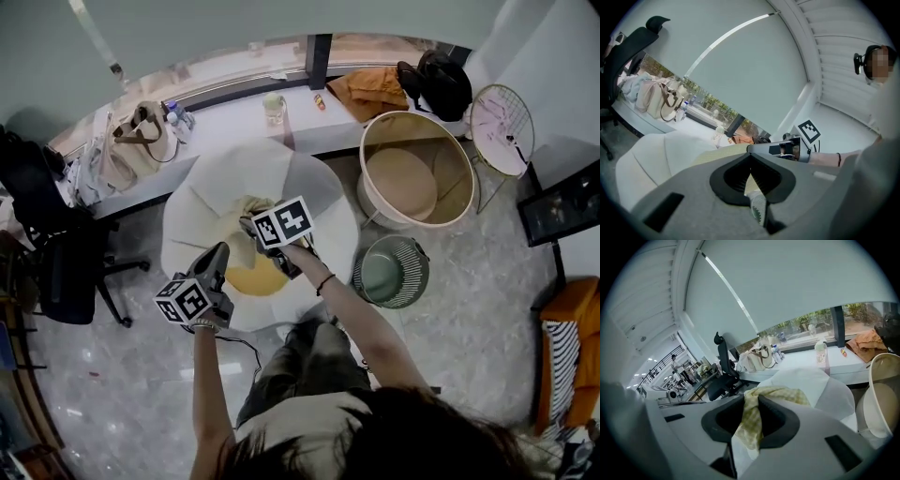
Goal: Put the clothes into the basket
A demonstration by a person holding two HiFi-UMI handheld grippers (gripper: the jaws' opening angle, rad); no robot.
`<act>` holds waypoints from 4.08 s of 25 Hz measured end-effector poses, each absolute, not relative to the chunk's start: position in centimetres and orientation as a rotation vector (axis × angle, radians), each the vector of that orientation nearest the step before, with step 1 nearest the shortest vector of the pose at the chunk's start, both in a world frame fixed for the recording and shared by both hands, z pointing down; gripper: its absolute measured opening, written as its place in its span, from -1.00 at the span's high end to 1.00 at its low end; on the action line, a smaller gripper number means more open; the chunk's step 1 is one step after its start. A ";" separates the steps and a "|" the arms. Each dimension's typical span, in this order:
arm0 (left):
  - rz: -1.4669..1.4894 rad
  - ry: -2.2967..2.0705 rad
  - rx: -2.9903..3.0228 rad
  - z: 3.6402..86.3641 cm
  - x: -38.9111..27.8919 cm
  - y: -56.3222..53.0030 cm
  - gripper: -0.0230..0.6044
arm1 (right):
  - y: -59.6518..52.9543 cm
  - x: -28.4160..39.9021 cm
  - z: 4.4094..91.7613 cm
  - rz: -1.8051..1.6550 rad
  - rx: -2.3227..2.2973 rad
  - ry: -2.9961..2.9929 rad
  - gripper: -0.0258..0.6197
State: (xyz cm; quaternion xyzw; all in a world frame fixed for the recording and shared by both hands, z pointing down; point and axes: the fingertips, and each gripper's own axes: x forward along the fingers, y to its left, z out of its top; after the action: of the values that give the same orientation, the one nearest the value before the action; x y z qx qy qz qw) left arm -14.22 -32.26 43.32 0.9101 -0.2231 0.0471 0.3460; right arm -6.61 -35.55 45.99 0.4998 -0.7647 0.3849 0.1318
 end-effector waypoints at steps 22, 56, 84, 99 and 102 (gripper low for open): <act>0.183 -0.450 2.452 39.8 -2.0 -27.6 0.89 | -30.1 5.0 41.4 1.083 1.546 -2.236 0.65; 0.249 -0.158 2.533 38.5 16.6 -15.0 0.89 | -15.8 23.4 41.5 1.177 1.826 -2.110 0.65; 0.470 0.289 2.476 40.9 28.8 -7.5 0.89 | -5.5 34.9 44.4 1.375 2.213 -1.802 0.65; 0.591 0.520 2.428 42.8 32.1 -3.4 0.89 | -0.4 36.9 46.0 1.464 2.365 -1.655 0.65; 0.631 0.571 2.417 43.4 32.5 -2.4 0.89 | 0.7 37.0 46.9 1.492 2.393 -1.603 0.65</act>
State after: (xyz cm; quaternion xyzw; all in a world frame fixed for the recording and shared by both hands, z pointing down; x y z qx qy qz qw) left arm 32.55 -2.41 43.36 0.9039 0.2135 0.2359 0.2858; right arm 37.03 0.69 46.94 0.7368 -0.4935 0.4592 -0.0512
